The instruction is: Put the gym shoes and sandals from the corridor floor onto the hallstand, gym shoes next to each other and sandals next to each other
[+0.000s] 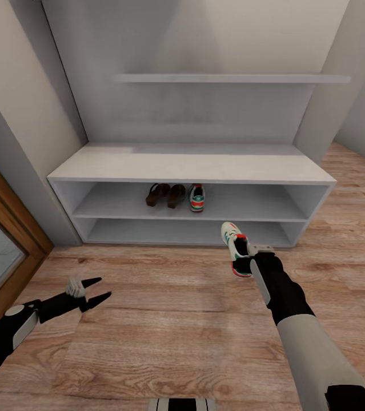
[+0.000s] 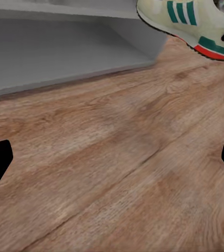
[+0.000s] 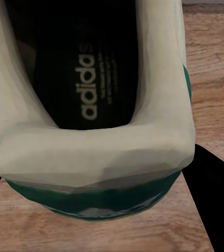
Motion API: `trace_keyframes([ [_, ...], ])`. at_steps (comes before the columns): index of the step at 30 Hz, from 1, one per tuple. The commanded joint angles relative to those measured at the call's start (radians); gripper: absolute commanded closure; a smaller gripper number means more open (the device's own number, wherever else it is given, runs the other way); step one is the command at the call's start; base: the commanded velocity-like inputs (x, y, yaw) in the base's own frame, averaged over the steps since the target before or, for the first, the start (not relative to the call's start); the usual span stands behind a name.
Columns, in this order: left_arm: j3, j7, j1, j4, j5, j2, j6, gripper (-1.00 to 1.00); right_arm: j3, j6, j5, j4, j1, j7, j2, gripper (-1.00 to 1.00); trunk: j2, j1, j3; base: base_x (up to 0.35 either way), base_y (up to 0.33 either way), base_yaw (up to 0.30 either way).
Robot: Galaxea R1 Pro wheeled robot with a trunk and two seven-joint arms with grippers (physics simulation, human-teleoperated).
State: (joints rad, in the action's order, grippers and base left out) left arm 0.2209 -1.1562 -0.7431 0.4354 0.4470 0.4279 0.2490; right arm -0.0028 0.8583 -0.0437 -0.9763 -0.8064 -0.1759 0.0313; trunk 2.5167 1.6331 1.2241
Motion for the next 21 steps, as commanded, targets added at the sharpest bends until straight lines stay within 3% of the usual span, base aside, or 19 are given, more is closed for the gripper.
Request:
trace_keyframes([
  [1, 0.009, -0.003, -0.001, -0.001, 0.007, 0.002, 0.008, -1.00, 0.000, 0.004, -0.005, -0.001, 0.000, -0.006, 0.000, 1.00, 0.000, 0.000, 0.001, 0.000, 0.000, 0.000],
  [12, 0.009, -0.018, -0.001, 0.000, -0.101, 0.003, 0.019, -1.00, 0.000, 0.005, -0.005, -0.001, 0.000, -0.006, 0.001, 1.00, 0.000, 0.000, 0.001, 0.000, 0.000, 0.000],
  [21, 0.009, -0.017, -0.001, 0.000, -0.105, 0.002, 0.019, -1.00, 0.000, 0.004, -0.005, 0.000, 0.000, -0.006, 0.001, 1.00, 0.000, 0.000, 0.001, 0.135, 0.085, 0.000],
])
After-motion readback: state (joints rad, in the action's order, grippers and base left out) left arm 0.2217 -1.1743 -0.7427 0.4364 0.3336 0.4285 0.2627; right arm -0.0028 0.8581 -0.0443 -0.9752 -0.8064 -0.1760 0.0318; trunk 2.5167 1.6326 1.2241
